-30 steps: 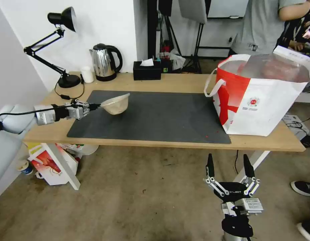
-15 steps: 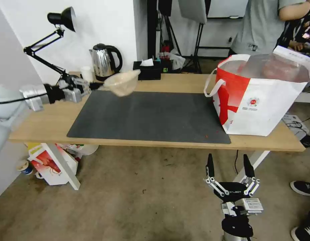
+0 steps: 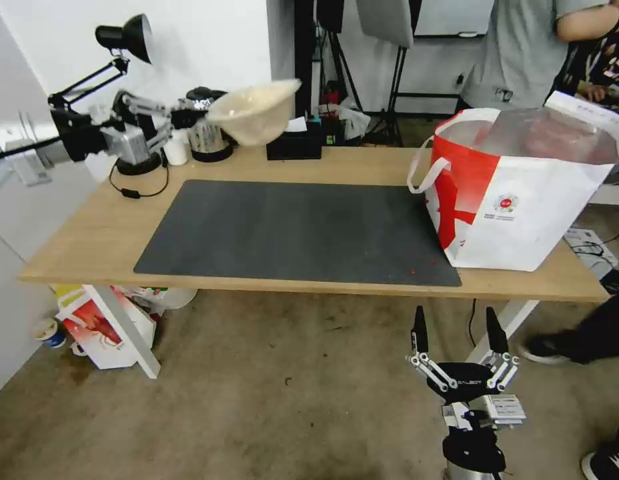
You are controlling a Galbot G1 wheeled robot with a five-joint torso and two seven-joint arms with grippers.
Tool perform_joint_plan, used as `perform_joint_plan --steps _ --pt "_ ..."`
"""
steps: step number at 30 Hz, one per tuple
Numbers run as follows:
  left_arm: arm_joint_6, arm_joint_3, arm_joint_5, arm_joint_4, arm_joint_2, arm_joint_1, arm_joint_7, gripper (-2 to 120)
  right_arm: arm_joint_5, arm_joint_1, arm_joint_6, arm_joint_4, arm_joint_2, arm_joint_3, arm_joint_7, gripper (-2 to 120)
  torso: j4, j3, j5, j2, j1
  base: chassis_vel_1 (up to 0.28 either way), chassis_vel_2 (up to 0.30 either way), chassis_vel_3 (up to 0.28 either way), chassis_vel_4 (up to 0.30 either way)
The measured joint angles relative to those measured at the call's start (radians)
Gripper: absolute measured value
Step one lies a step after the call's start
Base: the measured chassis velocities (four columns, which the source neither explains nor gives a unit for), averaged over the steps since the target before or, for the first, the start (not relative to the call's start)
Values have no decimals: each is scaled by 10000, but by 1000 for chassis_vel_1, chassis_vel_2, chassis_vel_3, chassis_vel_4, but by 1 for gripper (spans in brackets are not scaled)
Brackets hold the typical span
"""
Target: Pick up the trash from the table and place it into the takeout bag.
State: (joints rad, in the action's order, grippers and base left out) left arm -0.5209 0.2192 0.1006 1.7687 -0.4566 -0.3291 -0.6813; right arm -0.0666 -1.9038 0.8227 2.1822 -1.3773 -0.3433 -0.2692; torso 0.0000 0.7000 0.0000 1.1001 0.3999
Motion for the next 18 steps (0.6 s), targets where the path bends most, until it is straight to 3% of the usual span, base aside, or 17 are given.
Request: perform_joint_plan --steps 3,6,10,13,18 --pt "-14 -989 68 -209 -60 1144 57 0 0 0 0 0 1 -2 0 100 0 0 -1 -1 0 0 0 0 0" --pt "-29 -3000 233 -826 -598 3410 67 0 0 0 0 0 0 -2 0 100 0 0 -1 -1 1 0 0 0 0" --pt "-31 -3826 247 -1163 -1100 4325 75 0 0 0 0 0 0 -1 1 100 0 0 5 0 2 0 0 0 0" --pt "-28 -4639 211 -1527 -1872 5151 76 0 0 0 0 0 1 -2 0 100 -3 1 2 -2 4 0 0 0 0" --pt "-12 -5213 165 -1909 -2480 5762 77 0 0 -1 0 0 0 -2 0 100 3 1 2 -1 2 0 0 0 0"
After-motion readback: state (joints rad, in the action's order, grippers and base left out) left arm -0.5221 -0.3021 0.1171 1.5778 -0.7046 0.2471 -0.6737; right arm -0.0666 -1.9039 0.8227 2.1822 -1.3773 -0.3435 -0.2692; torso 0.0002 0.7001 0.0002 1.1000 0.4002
